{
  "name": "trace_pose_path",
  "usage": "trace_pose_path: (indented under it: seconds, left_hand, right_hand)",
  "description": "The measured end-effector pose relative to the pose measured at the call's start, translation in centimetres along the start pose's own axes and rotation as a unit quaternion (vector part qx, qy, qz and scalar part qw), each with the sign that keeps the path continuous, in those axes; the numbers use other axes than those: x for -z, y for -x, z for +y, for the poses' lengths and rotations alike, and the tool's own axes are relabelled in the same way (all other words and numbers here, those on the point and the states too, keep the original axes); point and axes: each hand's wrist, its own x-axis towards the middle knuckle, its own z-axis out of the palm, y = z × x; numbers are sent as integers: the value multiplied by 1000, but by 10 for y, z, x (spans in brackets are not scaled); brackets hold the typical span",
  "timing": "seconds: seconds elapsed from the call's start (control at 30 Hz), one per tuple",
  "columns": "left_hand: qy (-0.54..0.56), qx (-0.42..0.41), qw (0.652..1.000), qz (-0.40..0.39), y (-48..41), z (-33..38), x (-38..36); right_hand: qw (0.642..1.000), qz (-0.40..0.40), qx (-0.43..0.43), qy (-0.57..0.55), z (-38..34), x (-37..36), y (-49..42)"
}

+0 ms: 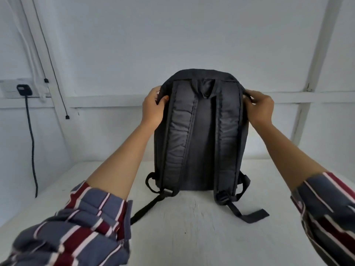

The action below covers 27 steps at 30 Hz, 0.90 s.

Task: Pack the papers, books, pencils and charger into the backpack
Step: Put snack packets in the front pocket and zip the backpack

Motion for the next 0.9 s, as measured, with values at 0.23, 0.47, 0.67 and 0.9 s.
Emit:
trace_pose_path:
  seconds: [0.23,0.47,0.67,0.9]
  left_hand:
    - [-52,-152,986,-54,-9,-1,13]
    - [-100,-159,975,-116,-25,4,31]
    - [-55,16,975,-215,-35,15,41]
    - [-18,48,974,-223,-41,10,33]
  right_hand:
    - [990,-23,64,-125,2,-4,5]
    - [983,-128,28,-131,-3,12,-7]
    - [955,-230,-11,-189,0,23,-20]
    - [975,-167,-41,-138,3,7,-29]
